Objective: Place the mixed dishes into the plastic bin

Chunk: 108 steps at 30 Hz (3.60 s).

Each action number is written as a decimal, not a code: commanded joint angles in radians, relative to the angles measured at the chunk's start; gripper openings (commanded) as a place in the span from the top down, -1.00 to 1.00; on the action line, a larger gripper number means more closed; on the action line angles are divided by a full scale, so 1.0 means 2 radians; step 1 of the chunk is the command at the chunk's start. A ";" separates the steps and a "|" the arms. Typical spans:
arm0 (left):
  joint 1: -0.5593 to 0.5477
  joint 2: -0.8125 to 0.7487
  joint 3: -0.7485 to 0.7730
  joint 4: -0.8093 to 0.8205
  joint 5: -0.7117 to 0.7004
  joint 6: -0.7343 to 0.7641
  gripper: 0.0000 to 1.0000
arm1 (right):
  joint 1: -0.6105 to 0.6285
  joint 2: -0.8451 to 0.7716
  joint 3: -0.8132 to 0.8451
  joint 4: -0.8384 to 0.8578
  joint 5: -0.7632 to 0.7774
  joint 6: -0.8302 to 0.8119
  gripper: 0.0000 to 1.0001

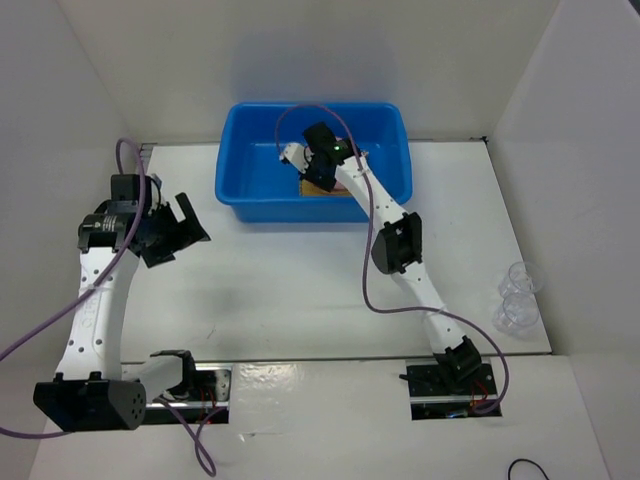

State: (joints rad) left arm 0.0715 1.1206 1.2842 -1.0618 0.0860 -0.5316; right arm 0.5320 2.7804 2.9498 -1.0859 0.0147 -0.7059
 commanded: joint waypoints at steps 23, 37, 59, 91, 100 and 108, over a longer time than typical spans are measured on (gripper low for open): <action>0.013 -0.039 -0.057 0.032 0.004 -0.020 -1.00 | -0.008 -0.223 0.094 -0.002 -0.007 0.099 -0.99; -0.005 -0.023 -0.122 0.141 0.063 -0.004 -1.00 | -0.081 -0.647 -0.536 -0.056 0.124 0.209 -0.97; -0.054 0.123 -0.084 0.170 0.123 0.000 -1.00 | -0.497 -0.682 -0.947 0.097 0.032 0.111 -0.89; -0.044 -0.007 -0.171 0.165 0.098 -0.072 -1.00 | 0.013 -0.457 -0.309 0.034 0.018 0.085 1.00; -0.044 -0.040 -0.167 0.120 0.093 -0.068 -1.00 | 0.094 -0.159 0.064 -0.032 -0.010 0.085 0.99; -0.040 -0.074 -0.172 0.097 0.093 -0.078 -1.00 | 0.104 -0.050 0.091 -0.024 -0.005 0.075 0.95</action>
State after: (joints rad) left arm -0.0143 1.0080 0.9195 -0.8383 0.2733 -0.6640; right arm 0.7441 2.6751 3.0291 -1.1645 0.0040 -0.5419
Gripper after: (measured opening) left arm 1.000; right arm 0.154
